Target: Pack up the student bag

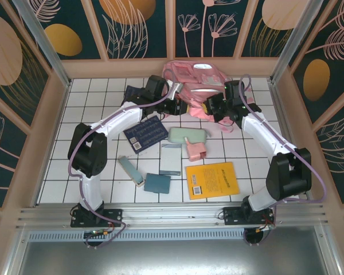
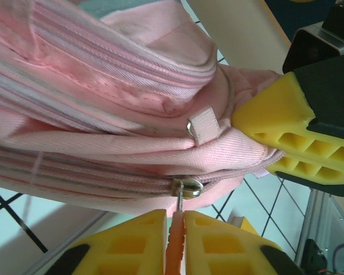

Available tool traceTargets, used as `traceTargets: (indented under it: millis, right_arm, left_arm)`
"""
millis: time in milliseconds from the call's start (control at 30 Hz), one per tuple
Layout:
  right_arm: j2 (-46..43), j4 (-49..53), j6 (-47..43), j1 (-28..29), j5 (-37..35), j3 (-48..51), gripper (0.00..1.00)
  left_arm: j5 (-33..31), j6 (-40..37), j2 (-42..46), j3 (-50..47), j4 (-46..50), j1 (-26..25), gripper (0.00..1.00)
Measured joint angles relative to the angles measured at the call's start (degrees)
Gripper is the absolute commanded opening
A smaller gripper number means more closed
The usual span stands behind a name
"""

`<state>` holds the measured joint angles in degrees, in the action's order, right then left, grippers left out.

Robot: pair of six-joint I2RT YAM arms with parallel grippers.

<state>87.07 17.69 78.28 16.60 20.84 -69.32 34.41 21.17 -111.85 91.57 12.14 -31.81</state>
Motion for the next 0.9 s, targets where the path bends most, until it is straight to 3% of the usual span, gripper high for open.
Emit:
traceTargets:
  millis: [333, 567, 900]
  right_arm:
    - [0.24, 1.53, 0.00, 0.26, -0.92, 0.00, 0.00]
    - [0.87, 2.05, 0.00, 0.42, -1.29, 0.00, 0.00]
    - [1.18, 3.13, -0.44, 0.11, -1.40, 0.00, 0.00]
  left_arm:
    - [-1.49, 0.72, 0.00, -0.55, -1.05, 0.04, 0.20]
    - [-0.37, 1.75, 0.00, -2.19, -3.43, -0.33, 0.00]
    - [-3.50, 1.75, 1.38, -4.74, -5.05, -0.96, 0.00]
